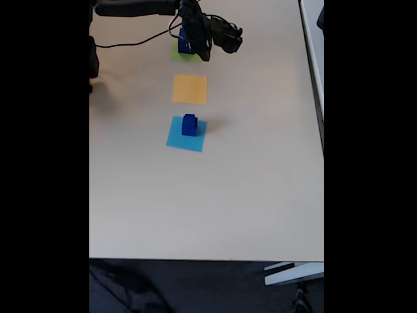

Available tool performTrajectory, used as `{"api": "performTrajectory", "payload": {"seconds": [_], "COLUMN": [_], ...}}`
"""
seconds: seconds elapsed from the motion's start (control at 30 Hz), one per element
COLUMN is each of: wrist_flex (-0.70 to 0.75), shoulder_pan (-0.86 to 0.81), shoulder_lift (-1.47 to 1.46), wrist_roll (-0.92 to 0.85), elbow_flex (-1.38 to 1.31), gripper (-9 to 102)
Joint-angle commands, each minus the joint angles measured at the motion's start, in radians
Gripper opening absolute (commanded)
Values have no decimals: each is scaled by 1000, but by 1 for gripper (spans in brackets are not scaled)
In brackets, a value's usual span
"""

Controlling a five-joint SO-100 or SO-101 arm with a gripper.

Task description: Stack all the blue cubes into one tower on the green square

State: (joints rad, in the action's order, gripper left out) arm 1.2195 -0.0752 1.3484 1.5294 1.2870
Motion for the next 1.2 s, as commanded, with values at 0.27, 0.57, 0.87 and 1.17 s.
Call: {"api": "performTrajectory", "payload": {"seconds": [0.27, 0.57, 0.87, 1.17], "wrist_flex": [-17, -15, -29, -83], "shoulder_pan": [-288, -275, -272, -322], "shoulder_lift": [167, 129, 81, 69], "wrist_roll": [-417, -364, -264, -331], "elbow_flex": [-64, -64, 38, 130], "gripper": [17, 32, 32, 32]}}
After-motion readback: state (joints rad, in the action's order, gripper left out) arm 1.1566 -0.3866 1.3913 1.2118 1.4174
